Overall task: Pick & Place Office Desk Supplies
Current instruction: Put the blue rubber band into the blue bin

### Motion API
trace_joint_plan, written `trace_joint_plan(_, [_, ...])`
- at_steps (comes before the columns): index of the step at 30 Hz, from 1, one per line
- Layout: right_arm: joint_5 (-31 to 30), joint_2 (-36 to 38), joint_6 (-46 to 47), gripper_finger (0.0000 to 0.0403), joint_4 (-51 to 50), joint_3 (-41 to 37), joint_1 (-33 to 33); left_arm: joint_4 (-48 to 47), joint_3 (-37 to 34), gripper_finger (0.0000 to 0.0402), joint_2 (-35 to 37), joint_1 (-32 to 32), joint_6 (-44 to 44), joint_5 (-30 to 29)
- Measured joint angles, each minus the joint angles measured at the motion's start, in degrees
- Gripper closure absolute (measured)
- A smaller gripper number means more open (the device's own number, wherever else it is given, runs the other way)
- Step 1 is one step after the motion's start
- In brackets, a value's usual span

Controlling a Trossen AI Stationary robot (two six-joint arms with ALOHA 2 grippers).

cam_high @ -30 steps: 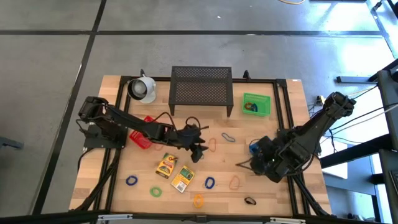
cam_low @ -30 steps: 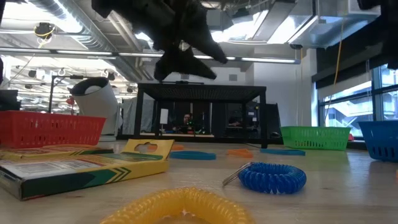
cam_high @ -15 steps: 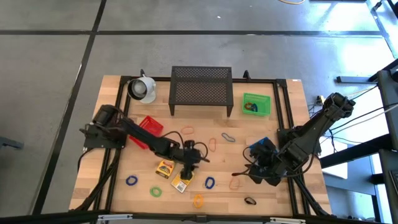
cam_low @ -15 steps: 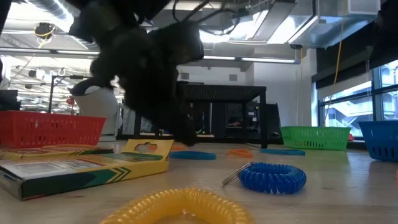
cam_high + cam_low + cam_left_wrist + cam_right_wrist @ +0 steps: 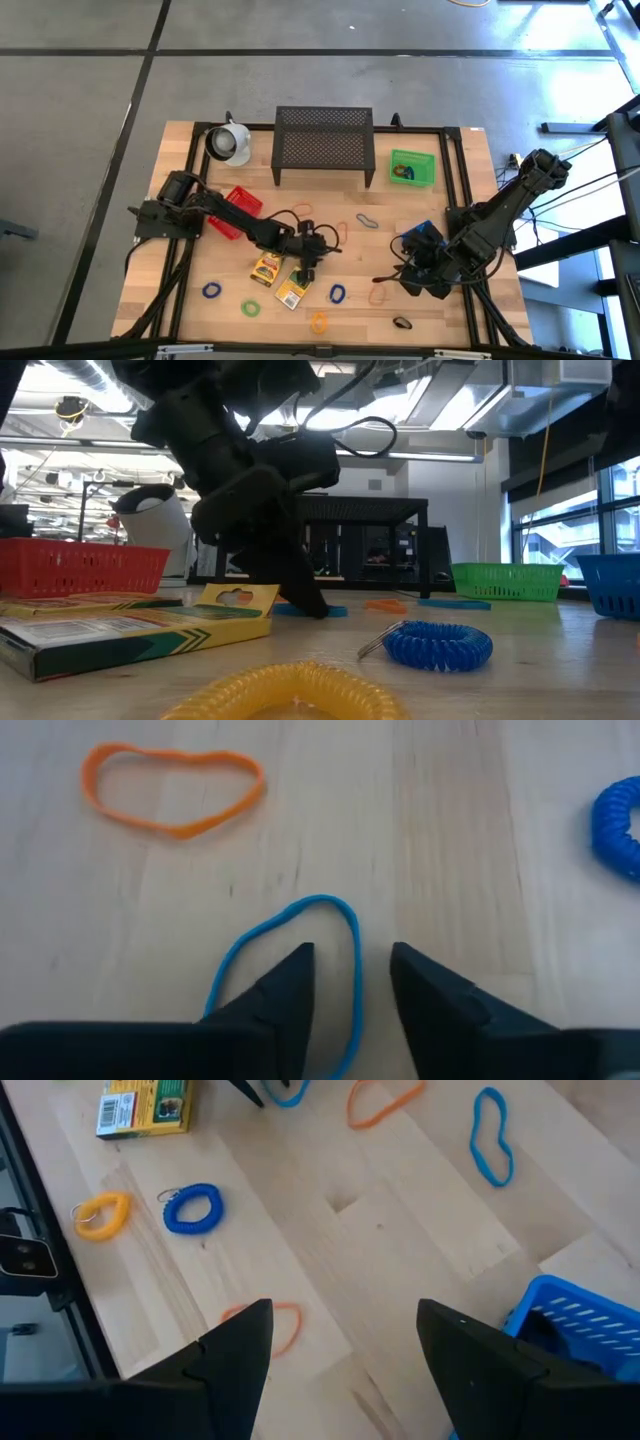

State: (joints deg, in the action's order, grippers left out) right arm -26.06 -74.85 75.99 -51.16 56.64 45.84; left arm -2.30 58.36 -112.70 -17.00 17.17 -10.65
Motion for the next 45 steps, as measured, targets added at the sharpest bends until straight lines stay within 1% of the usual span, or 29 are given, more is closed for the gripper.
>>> trace_joint_plan(4, [-0.02,0.0,0.0,0.0151,0.0,0.0,0.0,-0.6,0.01,0.0334,-0.05,0.16,2.66,1.18])
trace_joint_plan(8, [-0.19,0.0,-0.15,0.0151,0.0,0.0,0.0,-0.32,-0.06,0.0391,-0.05,0.87,3.62,3.95])
trace_joint_plan(10, [-0.82,0.0,-0.13,0.0151,-0.02,0.0,0.0,-0.18,-0.1,0.0396,-0.05,1.06,5.16,4.67])
trace_joint_plan(14, [-2.12,0.0,-0.17,0.0151,-0.02,0.0,0.0,0.85,-0.55,0.04,0.91,1.03,5.73,3.88])
trace_joint_plan(19, [-4.72,0.0,-0.22,0.0151,0.0,-0.02,0.0,3.06,-1.19,0.0399,5.0,0.88,4.35,3.47])
trace_joint_plan(22, [-6.74,0.0,-0.6,0.0151,0.02,-0.02,-0.08,5.62,-0.79,0.04,9.16,0.87,4.43,2.87])
trace_joint_plan(25, [-7.83,0.0,-3.54,0.0151,1.15,-0.04,-0.69,6.73,-0.91,0.0399,12.09,0.93,5.79,2.31])
trace_joint_plan(28, [-8.88,0.0,-11.84,0.0151,4.08,-0.04,-1.97,10.77,-0.8,0.04,15.3,0.92,6.85,2.6])
trace_joint_plan(33, [-9.55,0.0,-36.0,0.0151,15.2,-0.04,-4.53,14.27,-0.78,0.0399,18.96,0.94,7.13,2.29])
trace_joint_plan(38, [-9.55,0.0,-56.61,0.0151,27.37,-0.04,-8.57,16.63,-0.69,0.04,21.19,0.98,6.26,2.84])
trace_joint_plan(42, [-8.29,0.0,-68.42,0.0151,34.7,-0.04,-12.05,22.03,-0.69,0.0399,21.15,1.01,5.1,4.24])
trace_joint_plan(45, [-4.61,0.0,-72.79,0.0151,37.75,-0.04,-14.48,25.11,-0.65,0.0399,20.86,1.38,4.03,4.24])
